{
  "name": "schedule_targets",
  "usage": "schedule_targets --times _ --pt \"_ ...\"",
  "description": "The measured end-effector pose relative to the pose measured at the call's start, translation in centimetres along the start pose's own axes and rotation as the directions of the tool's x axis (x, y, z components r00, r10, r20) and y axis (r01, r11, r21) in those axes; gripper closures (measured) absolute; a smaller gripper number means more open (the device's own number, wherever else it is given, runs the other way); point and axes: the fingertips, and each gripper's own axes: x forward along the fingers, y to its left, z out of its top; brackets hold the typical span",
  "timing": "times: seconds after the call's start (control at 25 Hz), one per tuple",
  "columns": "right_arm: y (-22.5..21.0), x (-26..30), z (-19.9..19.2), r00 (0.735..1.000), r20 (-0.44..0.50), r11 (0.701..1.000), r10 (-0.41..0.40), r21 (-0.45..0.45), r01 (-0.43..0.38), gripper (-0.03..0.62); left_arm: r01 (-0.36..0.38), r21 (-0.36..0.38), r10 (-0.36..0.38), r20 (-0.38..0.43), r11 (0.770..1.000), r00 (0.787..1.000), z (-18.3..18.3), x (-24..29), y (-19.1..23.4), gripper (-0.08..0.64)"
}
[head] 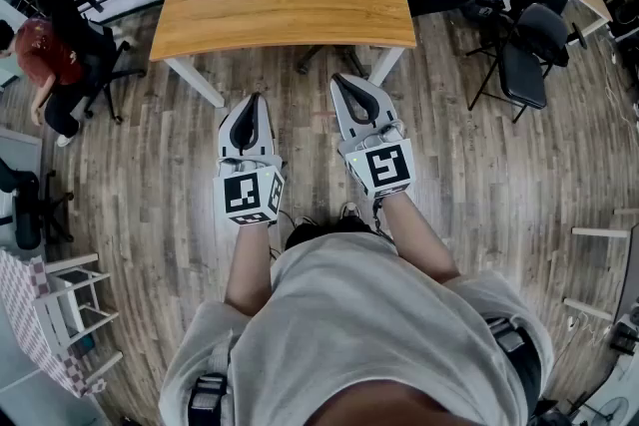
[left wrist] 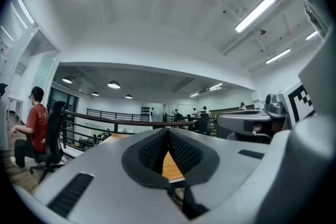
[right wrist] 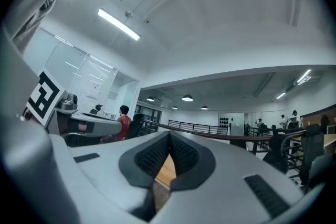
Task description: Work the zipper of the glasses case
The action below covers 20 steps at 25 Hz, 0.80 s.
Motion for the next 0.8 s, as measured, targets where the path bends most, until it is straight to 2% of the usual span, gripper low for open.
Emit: schedule_targets --times 0.16,0.28,0.4,0.6,0.8 --pt "1.3 0.3 -0.2 1.0 -0.001 1.0 0.003 -0.003 -0.003 0.566 0.018 -0.004 -0.018 -0.013 1.0 1.0 -0.7 -0.8 0.6 0.537" --pt "2.3 0.8 -0.8 1.0 -0.007 0.999 -0.009 -0.049 0.008 0.566 0.033 -0.008 -0.033 -0.031 0.999 0.999 -1.8 -1.4 1.4 0.537" --pt "2.2 2.2 -1.9 1.0 -0.014 0.999 0.004 -0.051 -0.005 0.566 0.044 -0.031 -0.046 -0.059 0.999 0.997 -3.4 -0.5 2.2 0.537" --pt "-0.2 6.3 -4.1 0.998 -0.057 0.998 0.014 -0.058 -0.018 0.565 0.045 -0.047 -0.049 -0.084 0.998 0.995 -5.1 4.4 3.6 0.537" --pt "-4.6 12.3 -6.8 0.997 -0.077 1.0 0.016 0.003 -0.016 0.566 0.055 -0.028 -0.057 -0.101 0.998 0.993 -6.4 11.8 5.5 0.537"
